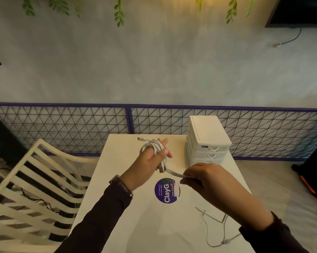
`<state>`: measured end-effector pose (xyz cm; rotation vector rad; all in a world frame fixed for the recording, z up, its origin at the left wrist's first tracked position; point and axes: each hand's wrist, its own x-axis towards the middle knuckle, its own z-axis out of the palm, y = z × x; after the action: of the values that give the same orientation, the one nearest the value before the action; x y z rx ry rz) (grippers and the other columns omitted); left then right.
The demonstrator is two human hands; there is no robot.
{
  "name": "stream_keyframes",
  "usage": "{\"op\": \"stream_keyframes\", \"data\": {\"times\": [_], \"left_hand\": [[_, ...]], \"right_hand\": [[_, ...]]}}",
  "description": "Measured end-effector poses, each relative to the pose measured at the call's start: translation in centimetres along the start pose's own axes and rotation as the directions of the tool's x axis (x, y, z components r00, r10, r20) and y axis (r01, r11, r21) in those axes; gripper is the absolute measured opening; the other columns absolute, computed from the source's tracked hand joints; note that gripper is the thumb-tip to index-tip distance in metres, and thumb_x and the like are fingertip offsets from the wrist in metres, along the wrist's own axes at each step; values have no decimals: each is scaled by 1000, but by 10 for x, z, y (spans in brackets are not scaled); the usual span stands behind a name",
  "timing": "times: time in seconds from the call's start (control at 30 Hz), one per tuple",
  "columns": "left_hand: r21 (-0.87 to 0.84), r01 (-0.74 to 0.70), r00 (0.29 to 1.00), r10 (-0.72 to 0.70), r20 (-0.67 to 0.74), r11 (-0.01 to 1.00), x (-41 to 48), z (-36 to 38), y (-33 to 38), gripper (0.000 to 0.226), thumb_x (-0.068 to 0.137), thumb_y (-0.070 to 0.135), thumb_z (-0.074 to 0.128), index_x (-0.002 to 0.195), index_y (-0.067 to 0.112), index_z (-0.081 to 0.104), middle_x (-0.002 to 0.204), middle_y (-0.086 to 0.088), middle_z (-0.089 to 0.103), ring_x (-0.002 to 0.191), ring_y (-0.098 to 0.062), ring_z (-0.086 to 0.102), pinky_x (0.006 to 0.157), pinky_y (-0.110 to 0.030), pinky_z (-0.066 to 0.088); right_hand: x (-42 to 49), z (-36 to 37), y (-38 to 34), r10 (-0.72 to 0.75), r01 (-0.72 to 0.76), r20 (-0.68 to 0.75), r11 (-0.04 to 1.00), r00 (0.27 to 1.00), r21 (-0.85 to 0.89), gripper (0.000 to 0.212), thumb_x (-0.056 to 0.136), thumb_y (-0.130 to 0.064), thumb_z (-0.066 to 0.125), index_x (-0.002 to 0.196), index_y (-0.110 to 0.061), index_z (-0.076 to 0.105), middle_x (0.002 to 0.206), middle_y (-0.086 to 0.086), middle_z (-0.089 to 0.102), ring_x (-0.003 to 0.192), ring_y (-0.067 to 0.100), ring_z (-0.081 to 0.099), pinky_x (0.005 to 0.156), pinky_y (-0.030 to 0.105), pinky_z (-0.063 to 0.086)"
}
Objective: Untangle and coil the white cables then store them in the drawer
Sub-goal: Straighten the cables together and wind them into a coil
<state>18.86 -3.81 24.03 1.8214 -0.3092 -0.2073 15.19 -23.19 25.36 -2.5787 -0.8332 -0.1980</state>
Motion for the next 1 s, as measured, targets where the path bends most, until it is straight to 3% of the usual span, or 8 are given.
{"op": "stream_keyframes", "data": {"times": [0.07, 0.2, 0.4, 0.53, 0.63, 0.7, 0.83, 1.0], "left_hand": [[70, 14, 996, -20, 89, 997, -2, 3, -4, 23, 98, 25, 38, 95, 21, 60, 125, 9, 56, 117, 8, 45, 96, -13, 36], [-45, 111, 973, -99, 210, 993, -7, 5, -3, 19, 98, 18, 38, 97, 14, 56, 87, 2, 68, 77, 7, 65, 65, -6, 47], [-254, 171, 884, -35, 466, 952, -15, 7, -5, 33, 96, 40, 32, 107, 21, 57, 62, 4, 65, 69, -12, 67, 79, -25, 49], [-444, 268, 769, 88, 633, 855, -20, 12, 4, 34, 92, 44, 46, 89, 12, 57, 56, 4, 59, 56, -9, 64, 76, -24, 51], [-507, 315, 655, 203, 728, 802, -20, 14, 12, 32, 91, 39, 49, 77, 10, 45, 52, 8, 58, 54, -8, 63, 91, -21, 47], [-523, 340, 598, 249, 762, 782, -19, 16, 13, 31, 90, 40, 48, 71, 15, 45, 50, 10, 58, 52, -8, 61, 108, -43, 28], [-573, 400, 578, 288, 763, 716, -22, 17, 10, 27, 88, 42, 43, 67, 26, 50, 49, 10, 63, 47, -7, 62, 78, -52, 1], [-680, 375, 652, 342, 677, 630, -25, 14, 13, 28, 90, 40, 40, 67, 29, 50, 61, 8, 69, 56, -6, 66, 79, -47, 15]], "right_hand": [[4, -11, 0, -21, 21, -4, 1000, 1000, -17, 19, 88, -33, 60, 95, -19, 71, 89, -1, 70, 77, 17, 64, 64, 22, 48], [12, -26, 2, -79, 79, 13, 996, 997, -37, 17, 83, -33, 65, 89, -19, 73, 86, -2, 72, 76, 16, 67, 64, 28, 56], [25, -35, 14, -79, 94, -79, 974, 994, 205, 37, 66, -52, 67, 79, -17, 71, 79, 1, 71, 71, 17, 68, 59, 32, 58], [29, -35, 18, -36, 78, -103, 891, 994, 447, 46, 52, -72, 67, 76, -32, 66, 76, 12, 66, 71, 27, 61, 60, 40, 54], [37, -29, 17, -55, 78, -56, 760, 997, 645, 45, 50, -61, 77, 74, -24, 70, 74, 14, 64, 69, 31, 59, 63, 40, 52], [42, -24, 20, -95, 73, -15, 645, 995, 761, 37, 54, -50, 80, 76, -22, 72, 72, 4, 68, 64, 18, 63, 61, 28, 55], [48, -10, 33, -112, 27, 16, 364, 994, 931, 23, 65, -37, 79, 76, -16, 76, 67, -6, 69, 59, 6, 57, 57, 16, 46], [43, 15, 40, -158, -64, 78, 91, 984, 994, 22, 78, -36, 70, 70, -16, 72, 60, -7, 59, 49, 7, 40, 46, 24, 25]]}}
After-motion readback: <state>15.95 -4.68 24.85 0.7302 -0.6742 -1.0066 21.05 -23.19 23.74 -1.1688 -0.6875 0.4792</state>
